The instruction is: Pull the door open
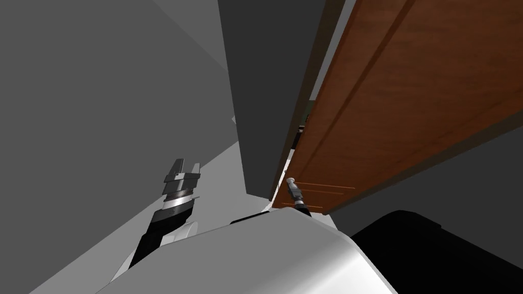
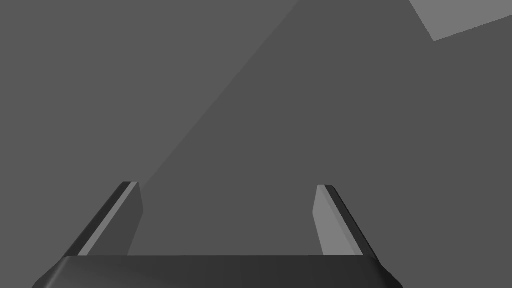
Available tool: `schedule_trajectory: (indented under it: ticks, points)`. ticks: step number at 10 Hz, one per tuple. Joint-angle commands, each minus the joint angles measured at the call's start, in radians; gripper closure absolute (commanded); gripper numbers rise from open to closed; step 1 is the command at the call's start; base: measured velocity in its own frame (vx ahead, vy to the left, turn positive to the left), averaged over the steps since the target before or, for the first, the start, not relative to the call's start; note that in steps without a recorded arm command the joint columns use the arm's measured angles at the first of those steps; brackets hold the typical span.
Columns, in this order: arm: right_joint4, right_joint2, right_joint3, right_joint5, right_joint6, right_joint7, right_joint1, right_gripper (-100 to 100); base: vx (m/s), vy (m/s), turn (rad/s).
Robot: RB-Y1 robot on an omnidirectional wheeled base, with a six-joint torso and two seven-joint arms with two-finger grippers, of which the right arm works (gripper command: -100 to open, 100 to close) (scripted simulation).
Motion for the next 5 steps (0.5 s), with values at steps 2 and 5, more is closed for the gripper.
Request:
schedule_trajectory:
  ticks: [2,5]
  points:
    - [-0.002,-0.026,0.031,0.016,-0.031,-0.041,0.018,100,-0.209,-0.017,0.113]
    - [-0.001,-0.038,0.046,0.025,-0.042,-0.058,0.029,100,-0.188,-0.019,0.075]
